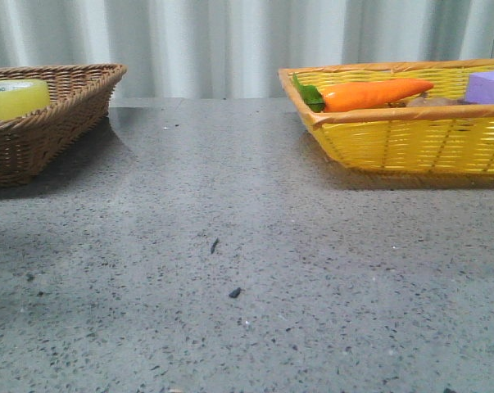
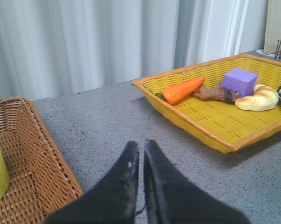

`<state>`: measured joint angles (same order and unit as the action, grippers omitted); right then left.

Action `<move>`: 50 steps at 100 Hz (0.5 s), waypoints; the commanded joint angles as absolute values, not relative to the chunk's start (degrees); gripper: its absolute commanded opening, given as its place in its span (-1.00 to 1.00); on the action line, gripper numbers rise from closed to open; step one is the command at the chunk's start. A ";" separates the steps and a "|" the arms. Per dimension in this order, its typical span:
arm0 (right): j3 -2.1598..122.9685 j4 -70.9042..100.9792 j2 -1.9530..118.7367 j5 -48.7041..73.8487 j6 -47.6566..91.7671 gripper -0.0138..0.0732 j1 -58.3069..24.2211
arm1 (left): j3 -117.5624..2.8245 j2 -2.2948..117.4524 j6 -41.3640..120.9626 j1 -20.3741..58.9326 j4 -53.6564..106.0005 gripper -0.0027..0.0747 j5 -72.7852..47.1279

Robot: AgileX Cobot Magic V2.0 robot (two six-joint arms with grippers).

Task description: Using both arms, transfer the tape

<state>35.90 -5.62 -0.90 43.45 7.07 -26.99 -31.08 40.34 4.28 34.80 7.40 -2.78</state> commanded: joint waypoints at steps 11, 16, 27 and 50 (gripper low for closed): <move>37.02 -6.30 -1.38 39.10 6.95 -0.78 -27.08 | -30.08 38.99 4.18 35.23 7.91 -0.98 4.64; 37.02 -6.30 -1.38 39.10 6.95 -0.78 -27.08 | -28.63 37.84 4.18 35.23 7.91 -0.98 4.64; 37.02 -6.30 -1.38 39.10 6.95 -0.78 -27.08 | -22.22 33.08 5.81 34.03 6.18 -0.98 10.24; 37.02 -6.30 -1.38 39.10 6.95 -0.78 -27.08 | -5.04 15.34 5.69 28.83 9.09 -0.98 16.27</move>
<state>35.90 -5.65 -0.90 43.45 7.07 -26.99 -8.24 20.45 5.52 30.50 8.32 11.38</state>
